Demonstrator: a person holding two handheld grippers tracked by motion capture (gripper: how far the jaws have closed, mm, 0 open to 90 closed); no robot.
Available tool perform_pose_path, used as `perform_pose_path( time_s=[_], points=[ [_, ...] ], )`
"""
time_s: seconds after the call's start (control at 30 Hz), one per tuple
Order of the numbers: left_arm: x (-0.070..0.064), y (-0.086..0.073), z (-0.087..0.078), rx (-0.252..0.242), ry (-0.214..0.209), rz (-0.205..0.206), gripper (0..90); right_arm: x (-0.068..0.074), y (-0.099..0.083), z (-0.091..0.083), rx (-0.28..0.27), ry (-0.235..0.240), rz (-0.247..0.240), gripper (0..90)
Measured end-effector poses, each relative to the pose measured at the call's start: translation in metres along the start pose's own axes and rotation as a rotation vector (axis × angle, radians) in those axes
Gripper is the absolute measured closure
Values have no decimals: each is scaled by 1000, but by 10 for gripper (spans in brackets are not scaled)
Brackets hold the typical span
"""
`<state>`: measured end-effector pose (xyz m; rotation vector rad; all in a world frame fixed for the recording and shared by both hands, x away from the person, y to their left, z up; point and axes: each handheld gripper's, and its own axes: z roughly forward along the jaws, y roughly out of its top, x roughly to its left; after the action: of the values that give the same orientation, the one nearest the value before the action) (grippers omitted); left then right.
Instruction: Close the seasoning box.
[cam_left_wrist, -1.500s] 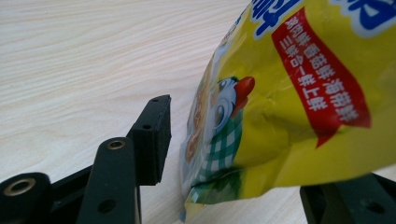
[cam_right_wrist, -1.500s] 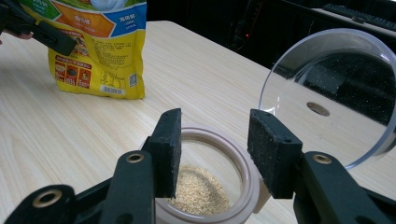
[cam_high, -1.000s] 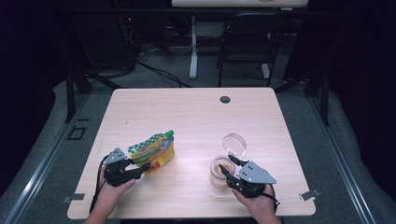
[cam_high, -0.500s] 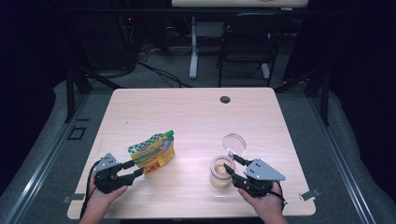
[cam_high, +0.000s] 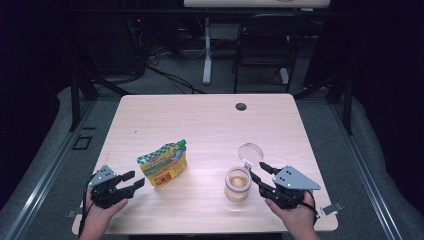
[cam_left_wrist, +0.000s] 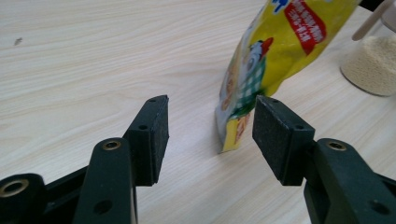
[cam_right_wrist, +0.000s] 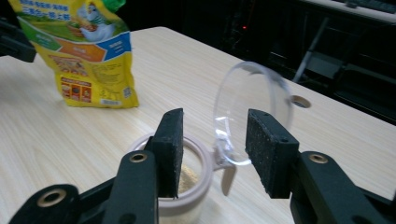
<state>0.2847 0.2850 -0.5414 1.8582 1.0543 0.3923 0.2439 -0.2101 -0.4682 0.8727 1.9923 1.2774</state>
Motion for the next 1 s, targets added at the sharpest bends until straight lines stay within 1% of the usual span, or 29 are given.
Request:
perform_pose_path(
  time_s=[0.03,0.07,0.13,0.17,0.27,0.33,0.4,0.43,0.47,0.53,0.57,0.6,0.7,0.77,0.8,0.87,0.9,0.93,0.97,1.0],
  points=[
    [1,0,-1,6,0,-2,460,-2,0,-3,-1,-11,4,571],
    [2,0,-2,-4,5,-6,460,-5,-1,-7,-2,-21,12,572],
    [4,0,-3,-2,15,-8,461,-11,-2,-12,-1,-45,35,572],
    [5,-1,-3,-11,21,-8,460,-14,-4,-13,3,-54,42,572],
    [10,-3,-3,-11,33,-26,460,-25,-11,-19,15,-103,78,571],
    [12,-4,-4,-3,46,-28,460,-30,-17,-22,21,-131,95,569],
    [14,-4,-4,-8,51,-41,460,-37,-27,-22,40,-159,131,558],
    [16,-5,-4,-15,54,-46,460,-39,-31,-22,42,-172,137,557],
    [17,-5,-5,-17,59,-46,460,-42,-38,-21,46,-184,157,554],
    [18,-5,-5,-20,66,-49,460,-46,-46,-19,67,-203,176,550],
    [19,-6,-5,-21,70,-51,460,-48,-49,-19,72,-209,181,550],
    [20,-6,-5,-22,72,-54,460,-50,-53,-18,78,-206,197,554],
    [22,-7,-5,-12,81,-53,460,-56,-59,-20,76,-221,208,554],
    [22,-7,-4,-9,79,-55,460,-59,-63,-20,71,-231,227,559],
    [23,-8,-3,-7,78,-55,460,-61,-66,-20,78,-228,236,559],
    [23,-8,-2,-9,82,-56,460,-63,-71,-18,94,-238,240,556],
    [24,-9,-1,-1,83,-58,460,-63,-73,-18,104,-236,239,555],
    [24,-9,0,-3,85,-58,460,-64,-76,-16,107,-236,243,554],
    [24,-9,0,13,89,-53,460,-65,-78,-15,117,-238,243,553],
    [25,-9,1,10,92,-52,460,-66,-81,-13,127,-240,248,548]
  ],
)
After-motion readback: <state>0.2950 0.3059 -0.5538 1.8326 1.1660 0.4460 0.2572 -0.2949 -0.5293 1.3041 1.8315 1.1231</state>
